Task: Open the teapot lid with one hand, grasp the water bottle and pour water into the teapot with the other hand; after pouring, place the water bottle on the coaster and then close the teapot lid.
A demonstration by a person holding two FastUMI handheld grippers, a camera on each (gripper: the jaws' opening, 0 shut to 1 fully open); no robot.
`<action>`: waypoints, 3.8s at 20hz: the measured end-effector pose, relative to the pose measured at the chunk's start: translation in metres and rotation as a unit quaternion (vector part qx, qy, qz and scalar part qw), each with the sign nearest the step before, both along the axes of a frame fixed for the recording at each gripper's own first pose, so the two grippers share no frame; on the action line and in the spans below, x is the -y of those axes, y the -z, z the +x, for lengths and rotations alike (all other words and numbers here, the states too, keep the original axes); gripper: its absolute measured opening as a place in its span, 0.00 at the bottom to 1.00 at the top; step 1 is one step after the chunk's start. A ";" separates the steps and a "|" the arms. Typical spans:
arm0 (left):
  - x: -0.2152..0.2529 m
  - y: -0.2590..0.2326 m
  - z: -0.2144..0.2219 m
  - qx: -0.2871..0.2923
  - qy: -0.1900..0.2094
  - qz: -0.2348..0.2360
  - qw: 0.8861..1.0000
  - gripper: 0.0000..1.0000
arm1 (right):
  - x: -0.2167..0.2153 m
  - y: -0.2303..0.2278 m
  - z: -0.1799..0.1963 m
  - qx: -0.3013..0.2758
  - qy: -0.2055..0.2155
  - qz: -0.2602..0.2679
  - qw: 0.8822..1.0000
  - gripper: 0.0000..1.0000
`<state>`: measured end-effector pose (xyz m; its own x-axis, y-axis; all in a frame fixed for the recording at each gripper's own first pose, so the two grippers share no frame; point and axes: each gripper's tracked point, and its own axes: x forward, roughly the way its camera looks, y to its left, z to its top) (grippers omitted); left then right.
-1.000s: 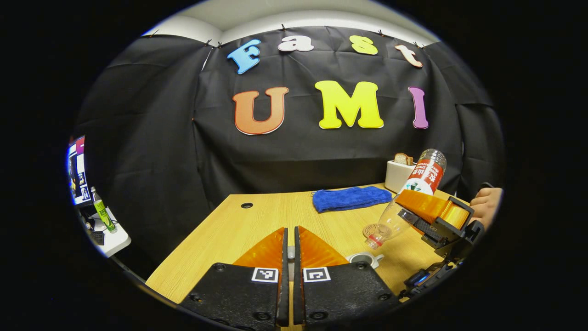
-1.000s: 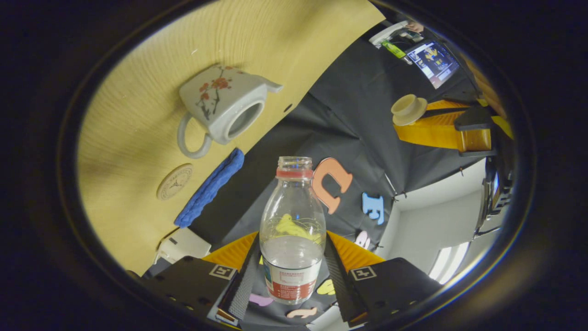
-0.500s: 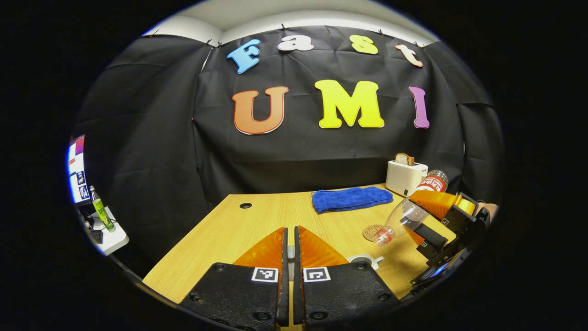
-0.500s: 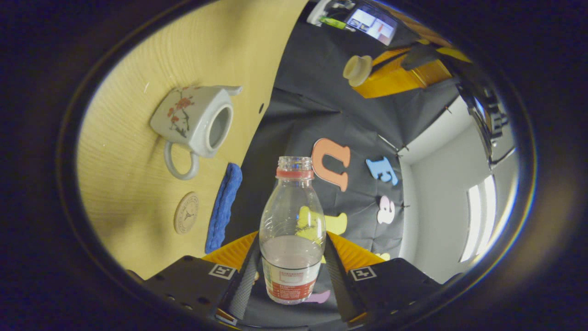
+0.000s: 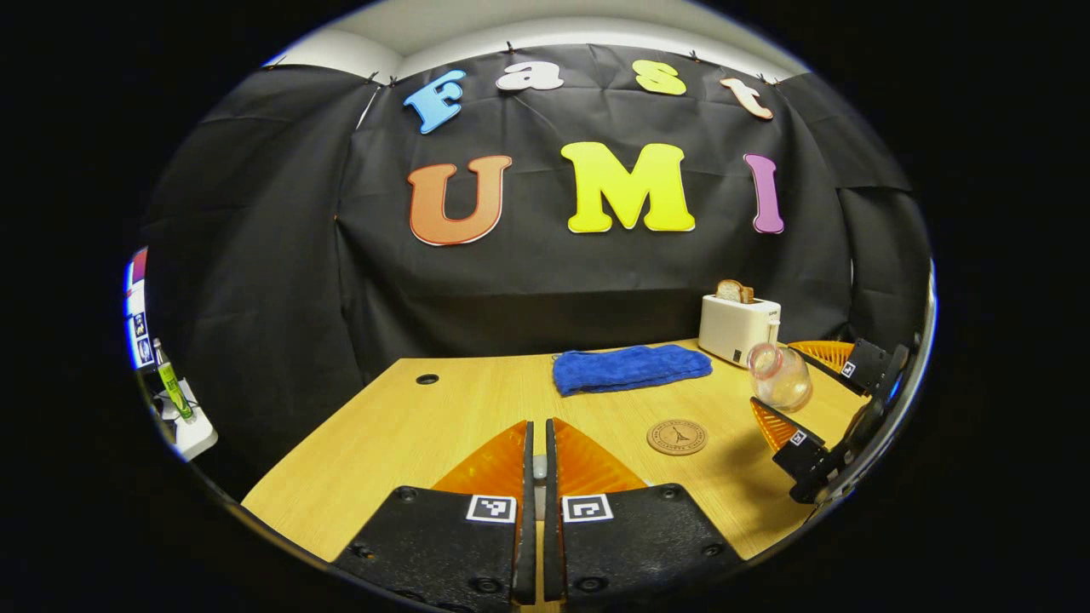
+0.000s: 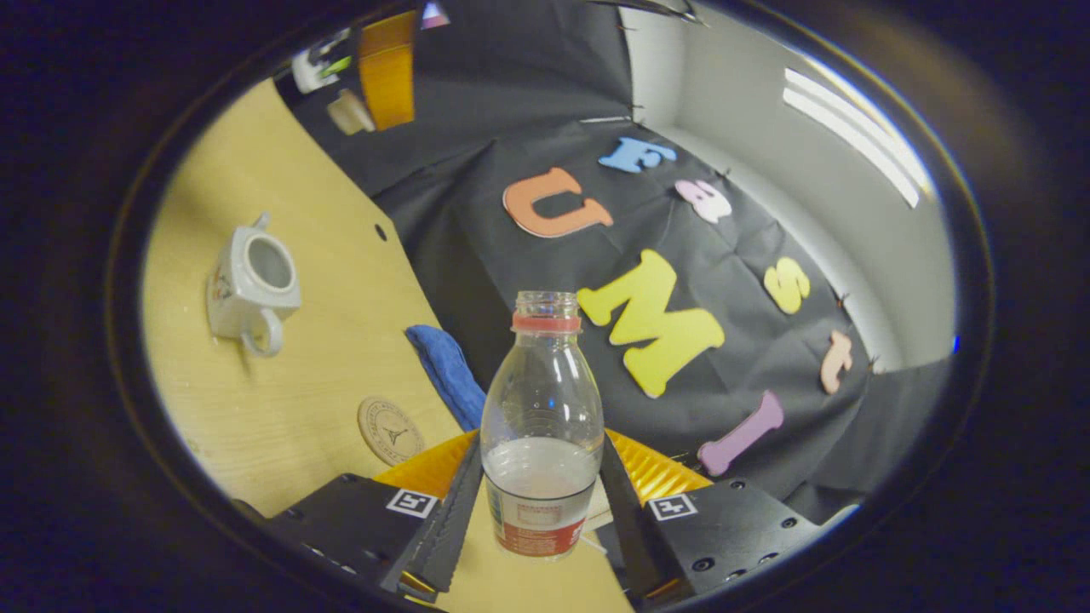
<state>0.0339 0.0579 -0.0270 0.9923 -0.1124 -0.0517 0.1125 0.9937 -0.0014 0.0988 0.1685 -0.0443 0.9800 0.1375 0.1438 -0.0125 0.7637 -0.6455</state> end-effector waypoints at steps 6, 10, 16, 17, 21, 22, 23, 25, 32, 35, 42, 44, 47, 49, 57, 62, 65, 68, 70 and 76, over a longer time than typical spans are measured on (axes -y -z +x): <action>0.009 0.002 0.003 0.002 0.006 0.009 1.000 0.06 | 0.010 0.004 0.023 -0.061 -0.021 0.118 0.991 0.75; 0.011 0.001 0.003 0.004 0.009 0.005 1.000 0.06 | 0.001 -0.005 0.031 -0.088 -0.041 0.174 0.980 0.77; 0.013 0.001 0.003 0.008 0.015 0.004 1.000 0.06 | -0.023 -0.003 0.054 -0.174 -0.080 0.320 0.928 0.77; 0.011 0.002 0.005 0.005 0.013 0.003 1.000 0.06 | -0.027 -0.001 0.060 -0.184 -0.080 0.334 0.921 0.77; 0.003 0.008 0.009 -0.003 0.001 0.006 1.000 0.06 | -0.043 -0.005 0.074 -0.200 -0.098 0.374 0.900 0.77; 0.002 0.009 0.010 -0.003 0.000 0.007 1.000 0.06 | -0.050 -0.004 0.081 -0.199 -0.102 0.381 0.897 0.76; 0.002 0.009 0.010 -0.003 0.001 0.007 1.000 0.06 | -0.054 -0.005 0.086 -0.197 -0.104 0.384 0.896 0.76; 0.002 0.009 0.010 -0.002 0.001 0.008 1.000 0.06 | -0.061 -0.003 0.092 -0.192 -0.106 0.383 0.897 0.76; -0.001 0.014 0.011 -0.011 -0.002 0.007 1.000 0.06 | -0.070 0.001 0.097 -0.193 -0.104 0.375 0.901 0.77; 0.003 0.012 0.010 -0.008 0.001 0.008 1.000 0.06 | -0.068 0.002 0.099 -0.189 -0.098 0.364 0.907 0.77; 0.013 0.016 0.010 -0.013 0.011 0.023 1.000 0.06 | -0.070 0.010 0.094 -0.200 -0.100 0.351 0.909 0.94; 0.014 0.017 0.010 -0.014 0.011 0.027 0.999 0.06 | -0.067 0.007 0.090 -0.195 -0.100 0.350 0.911 0.95; 0.018 0.017 0.009 -0.012 0.015 0.029 0.999 0.06 | -0.062 -0.002 0.082 -0.184 -0.105 0.346 0.914 0.95; 0.019 0.020 0.010 -0.016 0.015 0.031 0.999 0.06 | -0.062 -0.013 0.071 -0.170 -0.130 0.351 0.912 0.97; 0.050 0.018 0.015 -0.004 0.064 -0.029 0.998 0.06 | -0.020 -0.024 0.013 -0.123 -0.137 0.349 0.919 0.94; 0.068 0.041 0.028 -0.031 0.084 -0.059 0.994 0.07 | 0.011 0.000 -0.017 -0.112 -0.120 0.346 0.924 0.95; 0.074 0.057 0.036 -0.045 0.085 -0.063 0.993 0.07 | 0.032 0.007 -0.028 -0.110 -0.106 0.363 0.919 0.95; 0.081 0.064 0.037 -0.045 0.084 -0.074 0.993 0.06 | 0.049 0.006 -0.041 -0.103 -0.101 0.378 0.915 0.93; 0.081 0.062 0.036 -0.037 0.080 -0.065 0.994 0.07 | 0.060 0.003 -0.045 -0.092 -0.101 0.382 0.914 0.95; 0.081 0.065 0.035 -0.021 0.059 -0.013 0.998 0.07 | 0.071 -0.001 -0.048 -0.085 -0.103 0.389 0.911 0.95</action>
